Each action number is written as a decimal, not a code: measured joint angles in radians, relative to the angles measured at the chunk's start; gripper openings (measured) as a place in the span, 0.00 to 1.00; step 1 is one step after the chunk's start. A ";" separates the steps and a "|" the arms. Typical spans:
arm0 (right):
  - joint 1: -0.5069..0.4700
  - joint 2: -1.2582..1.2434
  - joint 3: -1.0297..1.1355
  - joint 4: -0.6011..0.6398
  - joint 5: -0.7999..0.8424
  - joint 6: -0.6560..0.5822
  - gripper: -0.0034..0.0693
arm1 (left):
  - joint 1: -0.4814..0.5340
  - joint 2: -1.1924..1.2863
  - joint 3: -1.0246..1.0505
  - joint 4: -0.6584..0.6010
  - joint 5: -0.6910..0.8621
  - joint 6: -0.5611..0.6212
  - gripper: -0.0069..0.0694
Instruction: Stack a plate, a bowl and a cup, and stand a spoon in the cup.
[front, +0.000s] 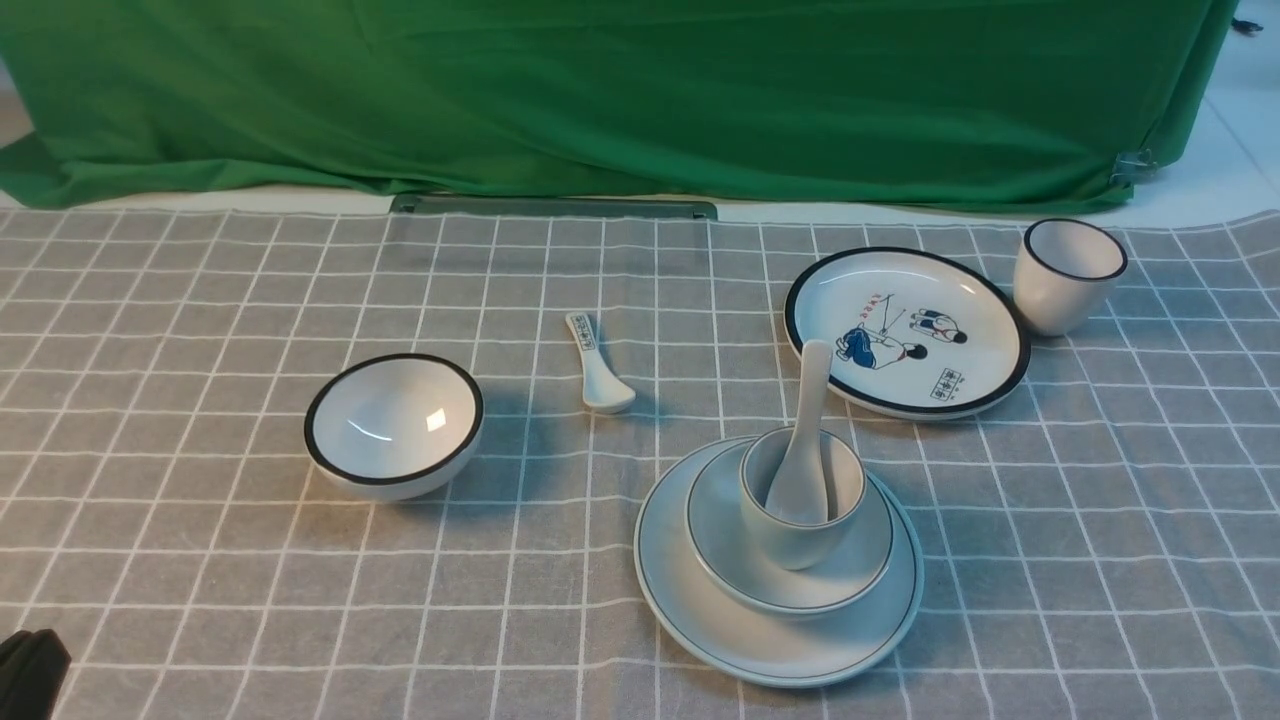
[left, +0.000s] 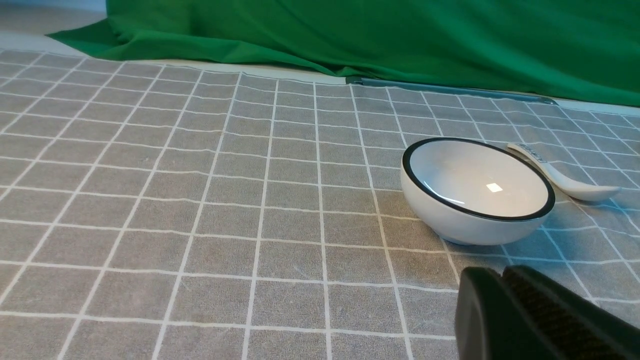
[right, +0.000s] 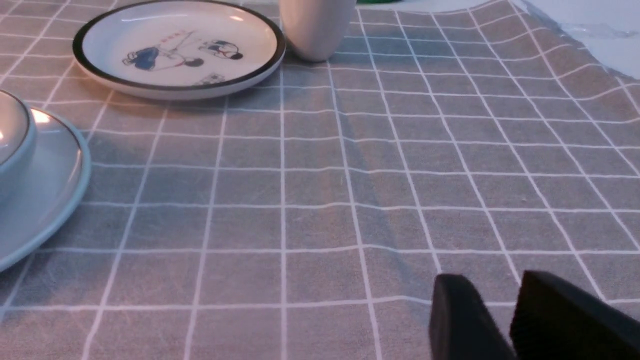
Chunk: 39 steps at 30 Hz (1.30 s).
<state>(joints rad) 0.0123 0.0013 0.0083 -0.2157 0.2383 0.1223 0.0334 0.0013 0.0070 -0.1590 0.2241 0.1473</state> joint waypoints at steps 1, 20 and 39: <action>0.000 0.000 0.000 0.000 0.000 0.001 0.34 | 0.000 0.000 0.000 0.000 0.000 0.000 0.11; 0.000 0.000 0.000 0.001 0.000 0.004 0.37 | 0.000 0.000 0.000 0.000 0.000 0.000 0.11; 0.000 0.000 0.000 0.001 0.000 0.004 0.38 | 0.000 0.000 0.000 0.000 0.000 0.000 0.11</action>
<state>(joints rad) 0.0123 0.0013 0.0083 -0.2147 0.2383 0.1262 0.0334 0.0013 0.0070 -0.1590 0.2241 0.1473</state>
